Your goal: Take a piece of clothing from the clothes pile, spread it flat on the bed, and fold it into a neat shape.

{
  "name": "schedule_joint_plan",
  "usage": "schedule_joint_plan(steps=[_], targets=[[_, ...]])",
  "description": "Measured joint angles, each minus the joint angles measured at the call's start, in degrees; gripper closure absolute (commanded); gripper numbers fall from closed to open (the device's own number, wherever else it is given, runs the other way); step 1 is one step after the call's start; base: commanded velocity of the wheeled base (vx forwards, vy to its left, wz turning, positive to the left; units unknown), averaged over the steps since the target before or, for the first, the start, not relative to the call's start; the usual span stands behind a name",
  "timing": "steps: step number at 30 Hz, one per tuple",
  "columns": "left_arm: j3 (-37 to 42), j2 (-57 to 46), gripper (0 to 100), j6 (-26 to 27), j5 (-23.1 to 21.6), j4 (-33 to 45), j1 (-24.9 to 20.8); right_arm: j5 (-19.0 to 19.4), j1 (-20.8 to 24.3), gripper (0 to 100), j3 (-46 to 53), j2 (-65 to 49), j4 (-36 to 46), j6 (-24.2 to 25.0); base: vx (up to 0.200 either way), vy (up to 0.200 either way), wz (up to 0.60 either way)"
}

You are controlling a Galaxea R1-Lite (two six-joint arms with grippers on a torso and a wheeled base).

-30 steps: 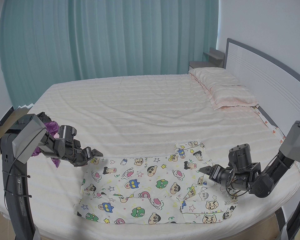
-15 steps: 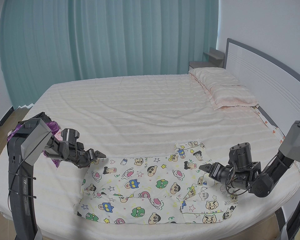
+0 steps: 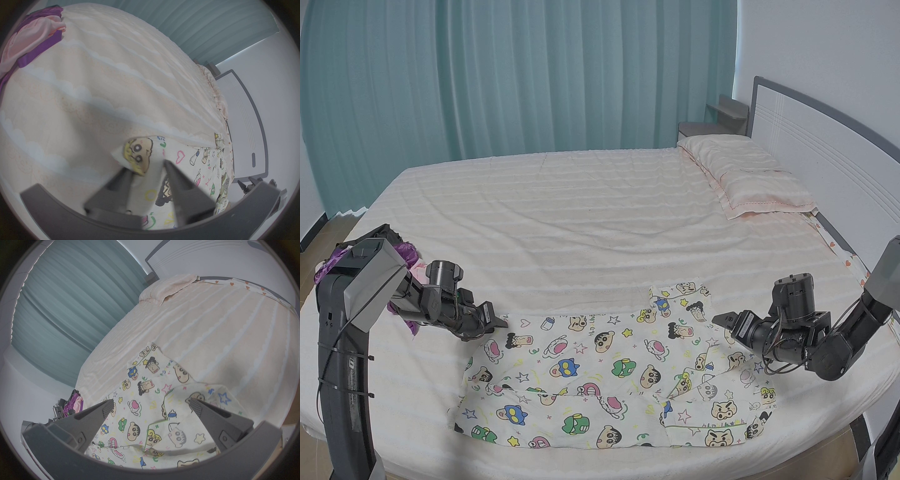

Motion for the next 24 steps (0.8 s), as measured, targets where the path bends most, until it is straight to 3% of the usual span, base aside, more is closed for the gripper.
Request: schedule_joint_plan(steps=[3,7,24], targets=[[0.5,-0.2,100,0.1,0.2,-0.1,0.0,6.3,-3.9,0,-2.1,0.5,1.5,-5.7,0.0,0.0,0.0],[0.8,-0.6,100,0.0,0.8,-0.1,0.0,10.6,-7.4,0,-5.7,2.4,2.9,-10.8,0.0,0.0,0.0],[2.1,-4.7,100,-0.7,4.6,-0.1,-0.8,23.1,-14.9,0,-33.7,21.0,14.5,-19.9,0.0,0.0,0.0]])
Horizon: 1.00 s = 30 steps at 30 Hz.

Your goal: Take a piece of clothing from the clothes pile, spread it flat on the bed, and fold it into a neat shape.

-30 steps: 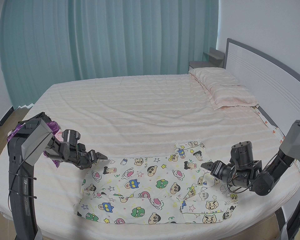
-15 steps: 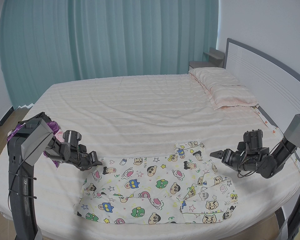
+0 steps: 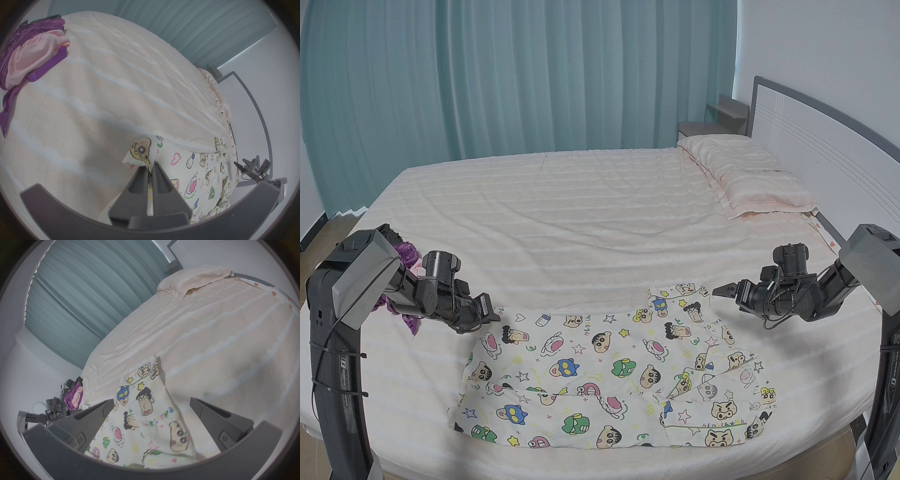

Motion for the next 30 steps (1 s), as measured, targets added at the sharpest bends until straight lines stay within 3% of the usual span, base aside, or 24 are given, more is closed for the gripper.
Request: schedule_joint_plan(steps=[10,16,26,27,30], targets=[[1.2,-1.7,100,-0.1,0.1,0.0,-0.9,2.6,0.1,0,-9.9,9.9,-0.3,-2.4,0.0,0.0,0.0],[1.4,-1.9,100,-0.1,0.1,0.0,-0.9,3.0,1.7,0,-11.4,12.4,-2.6,-2.3,0.0,0.0,0.0],[1.6,-2.0,100,-0.8,0.1,0.0,-0.8,6.9,3.8,0,-11.8,13.3,-4.9,-1.0,0.0,0.0,0.0],[1.6,-2.0,100,-1.0,0.2,0.0,-0.8,7.3,3.9,100,-11.8,13.3,-6.2,-0.1,0.0,0.0,0.0],[1.6,-2.0,100,-1.4,0.2,0.0,-0.7,8.2,4.0,100,-11.4,13.6,-9.8,3.1,0.0,0.0,0.0]])
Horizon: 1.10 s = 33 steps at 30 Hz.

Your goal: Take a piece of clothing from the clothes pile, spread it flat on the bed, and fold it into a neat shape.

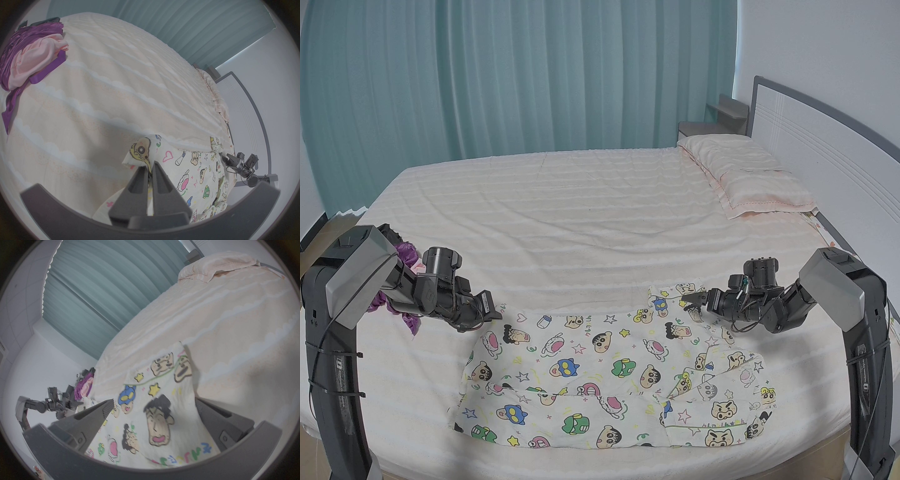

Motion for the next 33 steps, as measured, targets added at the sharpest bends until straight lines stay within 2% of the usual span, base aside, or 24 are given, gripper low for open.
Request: schedule_joint_plan(steps=[3,18,33], targets=[[0.0,0.0,100,-0.2,0.0,0.0,0.0,0.5,0.0,100,0.7,0.4,-2.0,1.7,0.0,0.0,0.0],[0.1,-0.5,100,-0.2,0.2,0.1,0.1,0.0,-1.3,100,3.5,0.7,-3.9,1.3,0.0,0.0,0.0],[1.4,-4.9,100,0.6,0.2,0.7,1.6,1.0,-2.9,100,12.8,-6.9,-10.7,1.4,0.0,0.0,0.0]])
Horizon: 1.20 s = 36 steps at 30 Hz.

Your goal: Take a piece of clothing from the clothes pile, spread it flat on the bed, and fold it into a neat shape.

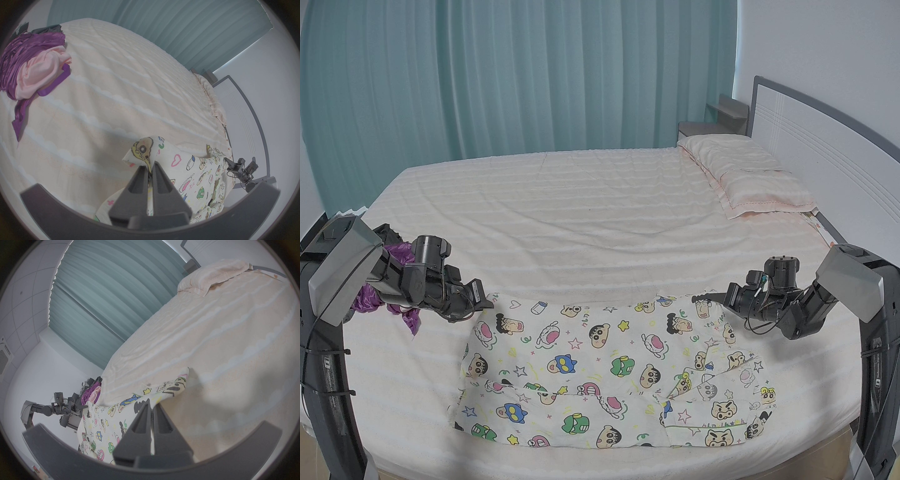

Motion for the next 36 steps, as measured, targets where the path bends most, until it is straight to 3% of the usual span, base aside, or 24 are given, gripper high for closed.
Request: schedule_joint_plan(steps=[15,36], targets=[[1.7,-2.0,100,1.3,0.0,0.0,0.0,1.9,-0.2,100,6.6,-4.0,-6.2,0.1,0.0,0.0,0.0],[1.6,-3.4,100,1.5,1.9,0.0,-0.2,1.9,-0.4,100,7.9,-6.3,-6.3,0.2,0.0,0.0,0.0]])
